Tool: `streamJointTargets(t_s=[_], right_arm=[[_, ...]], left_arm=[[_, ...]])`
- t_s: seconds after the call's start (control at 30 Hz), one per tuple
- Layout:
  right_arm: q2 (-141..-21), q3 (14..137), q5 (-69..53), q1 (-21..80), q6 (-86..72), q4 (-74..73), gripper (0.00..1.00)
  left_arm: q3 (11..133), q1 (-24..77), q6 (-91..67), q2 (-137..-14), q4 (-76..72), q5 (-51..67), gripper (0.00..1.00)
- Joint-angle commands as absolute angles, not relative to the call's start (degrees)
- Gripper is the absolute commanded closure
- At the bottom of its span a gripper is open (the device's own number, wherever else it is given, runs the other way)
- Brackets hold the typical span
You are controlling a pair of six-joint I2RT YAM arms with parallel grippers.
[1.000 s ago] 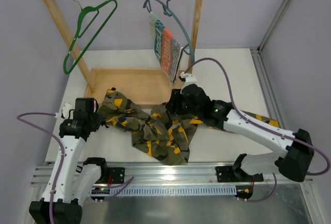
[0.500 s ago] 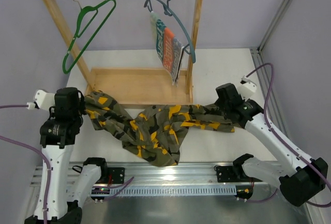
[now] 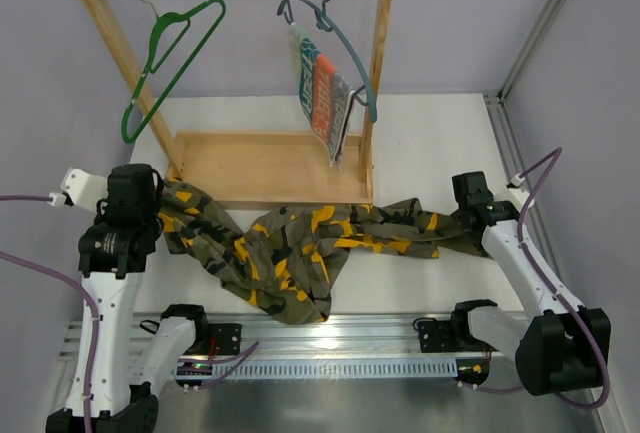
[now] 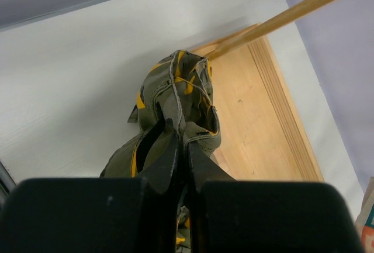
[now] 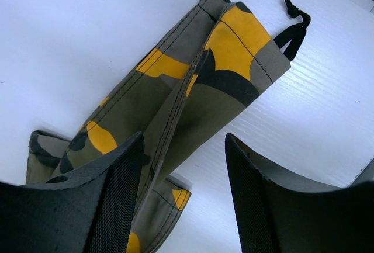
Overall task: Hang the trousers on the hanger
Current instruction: Fold the trousers
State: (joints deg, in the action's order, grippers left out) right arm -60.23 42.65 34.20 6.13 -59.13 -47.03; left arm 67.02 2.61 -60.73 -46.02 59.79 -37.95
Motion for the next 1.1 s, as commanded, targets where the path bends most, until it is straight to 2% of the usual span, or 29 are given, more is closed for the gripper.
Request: streamJointTargets(t_s=[0.0,0.27,0.37,0.67,0.77,0.8,0.87,1.0,1.07], right_arm=[[-62.2,41.1,34.7,5.2,-61.1,-41.9,0.4],[-66.5,38.1,34.7,3.5,-61.4,-35.3,0.42],[-67.3,37.0,34.2,3.2,-61.3,-32.7,0.47],[-70.6,34.6,31.5,0.7,-60.7,-27.3,0.48],[-71.8,34.7,30.9,0.7,-60.6,-27.1,0.57],[-72.2,34.7,30.7,-1.0,-60.6,-27.1,0.73],[-71.9,34.9,31.0,-1.6,-60.2,-27.8,0.95],[-68.2,38.5,36.1,-1.8,-58.3,-33.5,0.96],[-65.1,42.5,42.7,-2.3,-57.5,-39.2,0.96]], left_arm=[[67.3,2.5,-60.1,-45.4,56.0,-41.4,1.0],[66.5,2.5,-60.1,-45.2,55.6,-42.6,1.0],[65.9,2.5,-60.6,-44.8,55.2,-43.0,1.0],[65.0,2.4,-62.1,-45.1,54.5,-41.7,1.0],[64.7,2.5,-62.1,-44.9,54.1,-41.9,1.0],[64.6,2.5,-62.2,-44.9,53.9,-42.0,1.0],[64.4,2.5,-62.3,-44.9,53.8,-42.3,1.0],[64.1,2.5,-62.9,-45.2,53.8,-44.8,1.0],[65.0,2.4,-65.1,-46.4,56.8,-47.9,0.99]])
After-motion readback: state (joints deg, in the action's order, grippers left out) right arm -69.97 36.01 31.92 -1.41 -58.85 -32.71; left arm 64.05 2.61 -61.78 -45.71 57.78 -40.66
